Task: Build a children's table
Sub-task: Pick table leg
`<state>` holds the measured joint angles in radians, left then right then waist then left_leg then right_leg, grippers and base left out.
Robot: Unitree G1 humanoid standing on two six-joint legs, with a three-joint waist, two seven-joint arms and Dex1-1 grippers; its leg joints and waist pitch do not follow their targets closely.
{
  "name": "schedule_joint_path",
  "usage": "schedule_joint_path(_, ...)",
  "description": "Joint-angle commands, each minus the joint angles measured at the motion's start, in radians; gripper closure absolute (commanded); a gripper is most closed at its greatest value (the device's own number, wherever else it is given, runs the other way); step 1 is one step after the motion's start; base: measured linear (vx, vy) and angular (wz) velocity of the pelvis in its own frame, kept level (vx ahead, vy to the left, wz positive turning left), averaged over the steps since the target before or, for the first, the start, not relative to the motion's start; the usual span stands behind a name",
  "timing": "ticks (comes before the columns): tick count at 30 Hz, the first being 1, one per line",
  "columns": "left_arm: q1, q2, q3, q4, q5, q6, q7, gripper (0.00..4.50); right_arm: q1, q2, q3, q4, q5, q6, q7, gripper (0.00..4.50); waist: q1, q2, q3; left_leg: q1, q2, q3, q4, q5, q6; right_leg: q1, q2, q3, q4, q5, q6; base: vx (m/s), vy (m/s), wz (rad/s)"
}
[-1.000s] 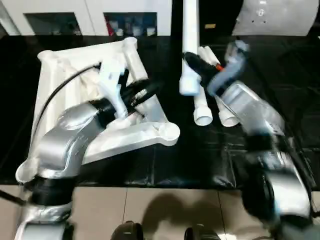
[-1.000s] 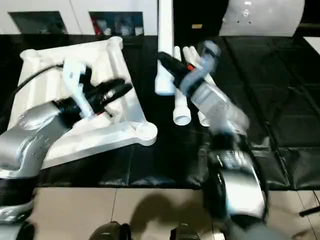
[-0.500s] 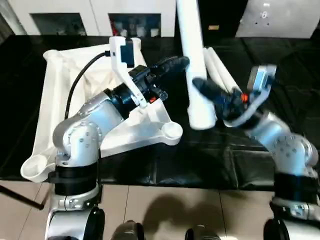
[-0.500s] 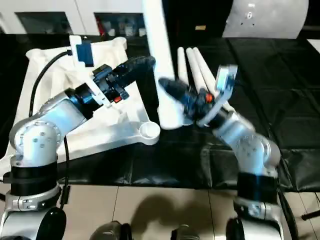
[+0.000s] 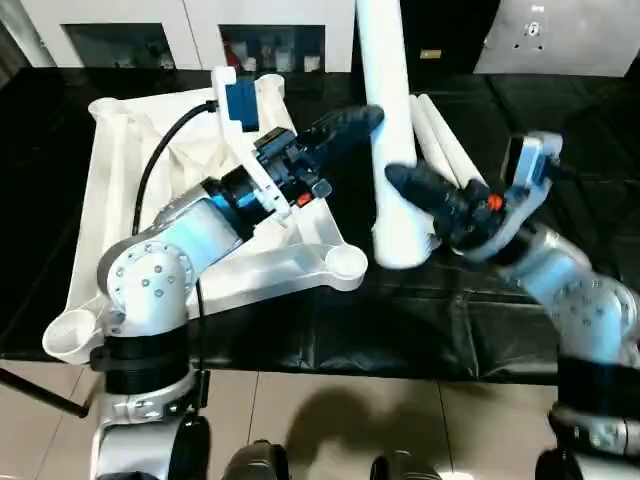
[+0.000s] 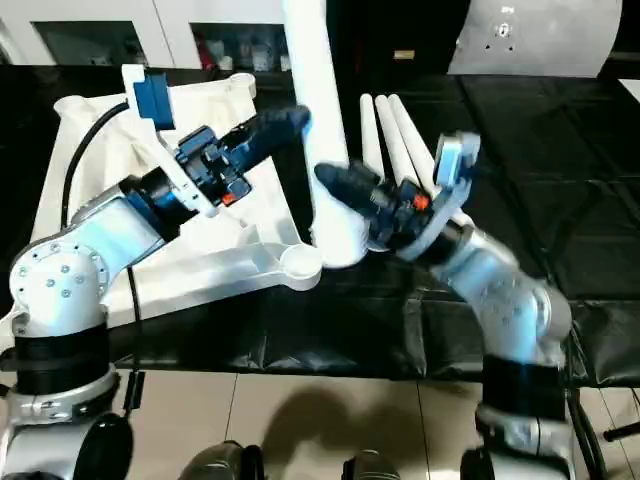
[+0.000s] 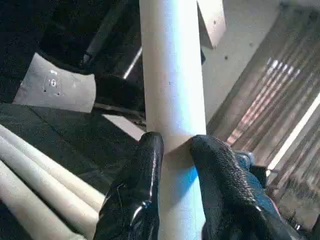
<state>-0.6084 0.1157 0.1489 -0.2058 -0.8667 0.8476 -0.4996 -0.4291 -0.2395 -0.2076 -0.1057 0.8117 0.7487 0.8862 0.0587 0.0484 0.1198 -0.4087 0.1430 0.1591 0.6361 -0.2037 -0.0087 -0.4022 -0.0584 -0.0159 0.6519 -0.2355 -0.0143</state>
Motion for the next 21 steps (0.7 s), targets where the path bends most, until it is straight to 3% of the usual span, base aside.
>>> schedule_joint_path(1, 0.014, 0.013, -0.04, -0.022, 0.034, -0.024, -0.023, 2.91, 0.015, 0.005, 0.087, -0.073, -0.038, -0.026, -0.002, 2.64, 0.0, -0.017, -0.094, 0.022, 0.067, -0.021, -0.063, 0.088, 0.134, 0.056, -0.076, 0.034, -0.065, 0.082, -0.279, 0.0, 0.0, 0.0)
schedule_joint_path(2, 0.041, 0.047, -0.089, -0.034, 0.109, -0.09, -0.064, 2.91, 0.039, 0.016, 0.122, -0.097, -0.112, -0.101, -0.043, 2.64, 0.002, -0.017, -0.092, 0.02, 0.073, -0.024, -0.066, 0.083, 0.132, 0.052, -0.078, 0.033, -0.071, 0.057, -0.26, 0.0, 0.0, 0.0)
schedule_joint_path(3, 0.041, 0.047, -0.089, -0.034, 0.109, -0.09, -0.064, 2.91, 0.039, 0.016, 0.122, -0.097, -0.112, -0.101, -0.043, 2.64, 0.002, -0.017, -0.092, 0.02, 0.073, -0.024, -0.066, 0.083, 0.132, 0.052, -0.078, 0.033, -0.071, 0.057, -0.26, 0.0, 0.0, 0.0)
schedule_joint_path(4, 0.059, 0.067, -0.119, -0.039, 0.15, -0.127, -0.092, 2.91, 0.058, 0.024, 0.168, -0.105, -0.221, -0.224, -0.062, 2.64, -0.002, -0.011, -0.095, 0.023, 0.073, -0.024, -0.066, 0.079, 0.12, 0.05, -0.08, 0.033, -0.069, 0.048, -0.248, 0.0, 0.0, 0.0)
schedule_joint_path(7, 0.093, 0.089, -0.15, -0.063, 0.159, -0.154, -0.152, 2.91, 0.082, 0.008, 0.237, -0.092, -0.342, -0.337, -0.071, 2.65, -0.007, -0.012, -0.091, 0.024, 0.071, -0.02, -0.071, 0.057, 0.095, 0.052, -0.077, 0.035, -0.07, 0.05, -0.252, 0.0, 0.0, 0.0)
schedule_joint_path(8, 0.109, 0.105, -0.169, -0.071, 0.168, -0.167, -0.178, 2.91, 0.091, 0.009, 0.27, -0.054, -0.44, -0.451, -0.094, 2.65, -0.006, -0.004, -0.092, 0.025, 0.072, -0.021, -0.07, 0.052, 0.089, 0.051, -0.079, 0.035, -0.068, 0.053, -0.254, 0.0, 0.0, 0.0)
schedule_joint_path(9, 0.113, 0.113, -0.18, -0.071, 0.178, -0.181, -0.19, 2.91, 0.092, 0.009, 0.281, -0.036, -0.482, -0.503, -0.11, 2.65, -0.008, -0.006, -0.093, 0.026, 0.073, -0.021, -0.07, 0.048, 0.085, 0.048, -0.078, 0.034, -0.069, 0.056, -0.255, 0.0, 0.0, 0.0)
schedule_joint_path(13, 0.136, 0.17, -0.232, -0.049, 0.232, -0.217, -0.241, 2.45, 0.101, 0.03, 0.29, 0.002, -0.518, -0.567, -0.139, 2.66, -0.012, -0.006, -0.088, 0.027, 0.071, -0.02, -0.075, 0.012, 0.088, 0.053, -0.077, 0.038, -0.069, 0.065, -0.268, 0.0, 0.0, 0.0)
schedule_joint_path(14, 0.147, 0.177, -0.23, -0.039, 0.231, -0.228, -0.265, 2.42, 0.112, 0.03, 0.311, 0.021, -0.576, -0.651, -0.163, 2.66, -0.013, -0.006, -0.09, 0.026, 0.072, -0.02, -0.074, 0.025, 0.088, 0.052, -0.076, 0.037, -0.065, 0.086, -0.269, 0.0, 0.0, 0.0)
schedule_joint_path(18, 0.161, 0.185, -0.21, -0.022, 0.21, -0.231, -0.314, 2.0, 0.136, 0.049, 0.321, 0.04, -0.581, -0.681, -0.167, 2.66, -0.02, -0.012, -0.09, 0.024, 0.07, -0.018, -0.074, 0.019, 0.102, 0.057, -0.076, 0.038, -0.064, 0.106, -0.283, 0.0, 0.0, 0.0)
schedule_joint_path(21, 0.163, 0.203, -0.222, 0.005, 0.247, -0.275, -0.331, 1.96, 0.149, 0.053, 0.335, 0.066, -0.61, -0.741, -0.171, 2.66, -0.024, -0.011, -0.091, 0.024, 0.07, -0.019, -0.073, 0.013, 0.11, 0.056, -0.077, 0.038, -0.065, 0.098, -0.284, 0.0, 0.0, 0.0)
